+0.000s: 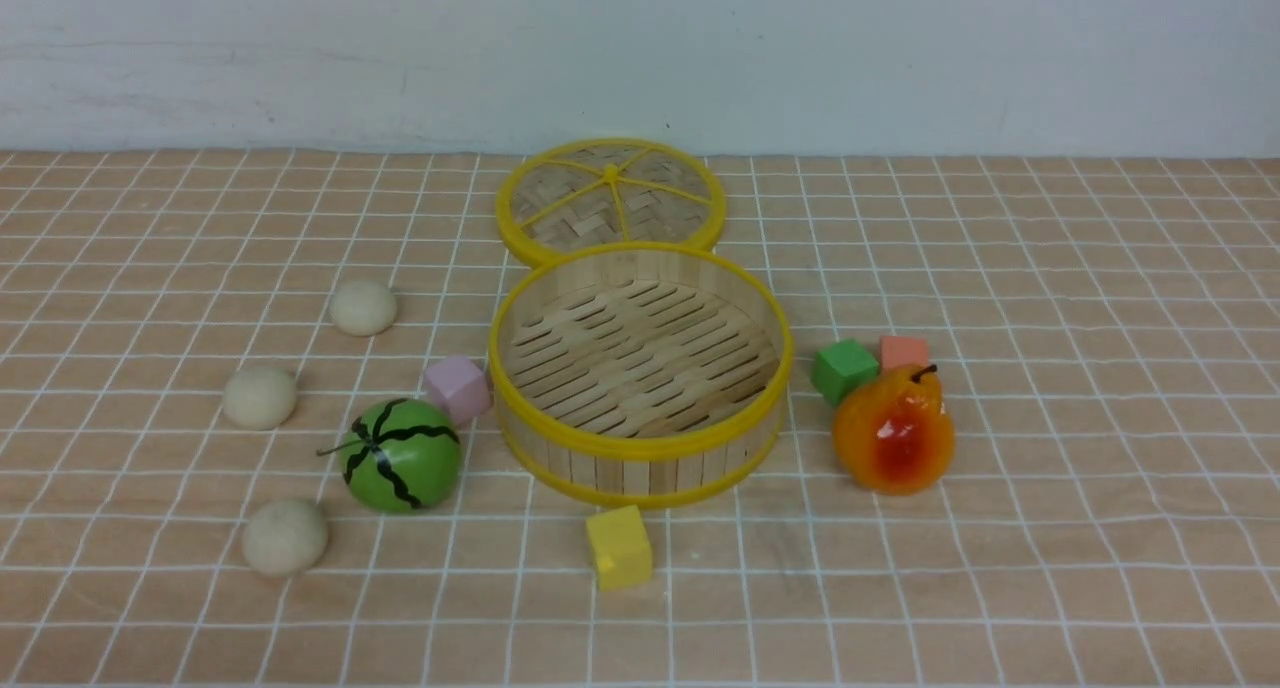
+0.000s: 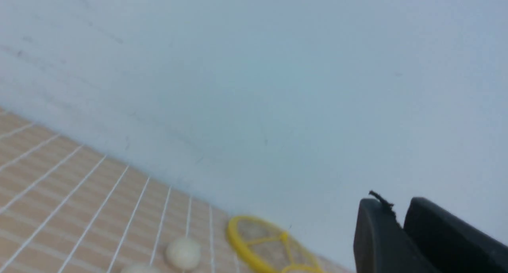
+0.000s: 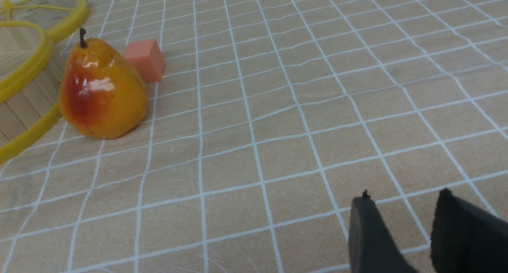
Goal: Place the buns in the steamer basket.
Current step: Use the left arm to grab a steamed stuffed bun
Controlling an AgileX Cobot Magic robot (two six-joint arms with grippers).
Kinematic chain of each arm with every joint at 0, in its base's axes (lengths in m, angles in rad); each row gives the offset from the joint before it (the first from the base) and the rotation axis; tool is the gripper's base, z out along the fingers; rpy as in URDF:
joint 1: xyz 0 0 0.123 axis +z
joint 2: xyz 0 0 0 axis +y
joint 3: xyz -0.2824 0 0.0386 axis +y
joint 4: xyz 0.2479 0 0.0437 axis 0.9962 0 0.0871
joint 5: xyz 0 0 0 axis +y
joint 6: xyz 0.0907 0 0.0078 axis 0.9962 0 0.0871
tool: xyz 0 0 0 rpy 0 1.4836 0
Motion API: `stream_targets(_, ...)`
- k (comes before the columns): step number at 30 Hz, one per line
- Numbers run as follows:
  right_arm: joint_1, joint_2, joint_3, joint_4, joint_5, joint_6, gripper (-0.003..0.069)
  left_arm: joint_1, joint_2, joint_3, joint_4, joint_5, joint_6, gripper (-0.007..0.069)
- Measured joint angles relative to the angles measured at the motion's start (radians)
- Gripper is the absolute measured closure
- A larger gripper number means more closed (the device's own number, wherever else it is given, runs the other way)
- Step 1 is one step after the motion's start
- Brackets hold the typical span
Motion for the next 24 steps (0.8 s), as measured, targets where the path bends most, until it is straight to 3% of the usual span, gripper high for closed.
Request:
stream_targets(7, 0.000, 0.000, 0.000, 0.000, 0.000, 0.000, 0.0418, 0.000, 0.250, -0.394, 0.013, 0.315, 0.003, 0.0513)
stream_targets(13, 0.000, 0.000, 0.000, 0.000, 0.000, 0.000, 0.0418, 0.000, 0.484, -0.566, 0.024, 0.596, 0.003, 0.0510)
stream_targets(24, 0.000, 0.000, 0.000, 0.000, 0.000, 0.000, 0.0418, 0.000, 0.767, -0.578, 0.035, 0.653, 0.013, 0.0496)
